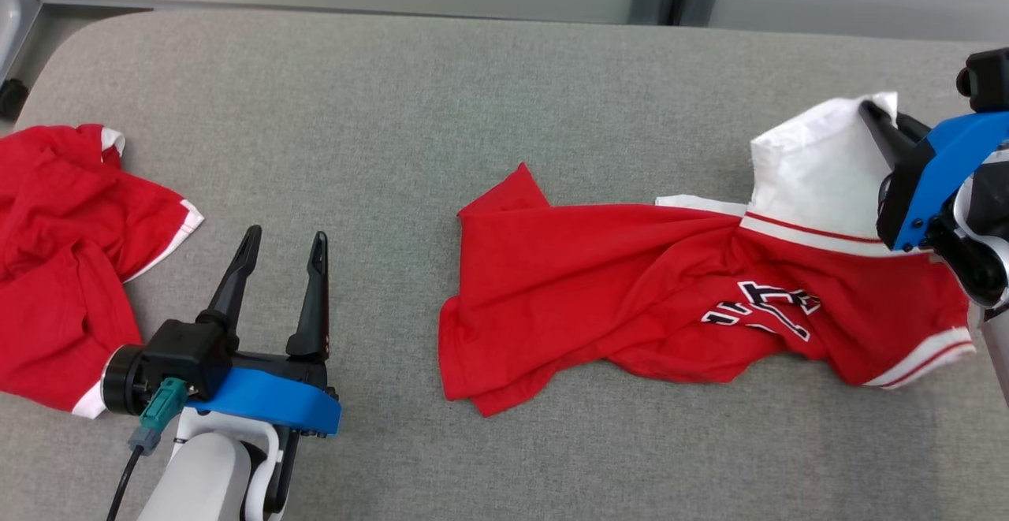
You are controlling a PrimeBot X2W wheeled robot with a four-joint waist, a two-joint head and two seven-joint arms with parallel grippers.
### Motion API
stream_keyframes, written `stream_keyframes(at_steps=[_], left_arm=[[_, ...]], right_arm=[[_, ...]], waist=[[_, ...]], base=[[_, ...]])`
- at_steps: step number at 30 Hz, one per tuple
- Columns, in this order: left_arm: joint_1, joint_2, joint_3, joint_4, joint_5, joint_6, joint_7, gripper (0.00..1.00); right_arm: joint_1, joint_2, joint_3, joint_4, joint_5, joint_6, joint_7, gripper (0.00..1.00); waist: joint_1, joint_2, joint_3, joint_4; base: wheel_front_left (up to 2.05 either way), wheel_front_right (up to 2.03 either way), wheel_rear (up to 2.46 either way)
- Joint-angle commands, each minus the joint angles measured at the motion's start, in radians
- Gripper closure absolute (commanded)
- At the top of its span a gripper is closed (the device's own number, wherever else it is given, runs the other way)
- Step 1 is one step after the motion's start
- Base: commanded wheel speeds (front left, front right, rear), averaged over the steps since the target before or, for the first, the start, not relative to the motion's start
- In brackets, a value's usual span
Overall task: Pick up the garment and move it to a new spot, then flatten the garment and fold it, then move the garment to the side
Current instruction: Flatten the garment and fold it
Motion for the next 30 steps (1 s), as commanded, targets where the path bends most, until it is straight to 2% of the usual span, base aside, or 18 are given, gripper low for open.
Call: stream_keyframes(at_steps=[1, 5, 10, 16, 21, 29, 30], left_arm=[[0.008, 0.004, 0.006, 0.001, -0.006, 0.000, -0.005, 0.00], [0.029, 0.008, 0.010, 0.005, -0.011, 0.009, -0.005, 0.00], [0.061, 0.013, 0.019, -0.002, -0.023, 0.016, -0.005, 0.00], [0.081, 0.018, 0.029, -0.012, -0.033, 0.028, -0.005, 0.00], [0.087, 0.022, 0.037, -0.016, -0.041, 0.037, -0.005, 0.00], [0.100, 0.025, 0.043, -0.019, -0.049, 0.041, -0.005, 0.00], [0.101, 0.024, 0.042, -0.019, -0.050, 0.042, -0.005, 0.00]], right_arm=[[-0.003, -0.011, 0.007, -0.020, 0.015, 0.000, -0.008, 1.00], [0.087, -0.020, 0.026, -0.121, 0.109, 0.000, 0.017, 1.00], [0.262, -0.018, -0.001, -0.334, 0.273, 0.000, 0.109, 1.00], [0.520, -0.024, -0.057, -0.585, 0.359, 0.000, 0.235, 1.00], [0.673, 0.010, -0.119, -0.676, 0.327, 0.000, 0.320, 1.00], [0.808, 0.067, -0.189, -0.663, 0.195, 0.000, 0.441, 1.00], [0.820, 0.072, -0.195, -0.659, 0.176, 0.000, 0.458, 0.69]], waist=[[-0.0001, 0.0000, -0.015, -0.012], [-0.0001, 0.0000, -0.050, -0.030], [-0.0001, 0.0000, -0.079, -0.068], [-0.0001, 0.0000, -0.097, -0.118], [-0.0001, 0.0000, -0.107, -0.149], [-0.0001, 0.0000, -0.123, -0.151], [-0.0001, 0.0000, -0.125, -0.148]], base=[[0.00, 0.00, 0.00], [0.00, 0.00, 0.00], [0.00, 0.00, 0.00], [0.00, 0.00, 0.00], [0.00, 0.00, 0.00], [0.00, 0.00, 0.00], [0.00, 0.00, 0.00]])
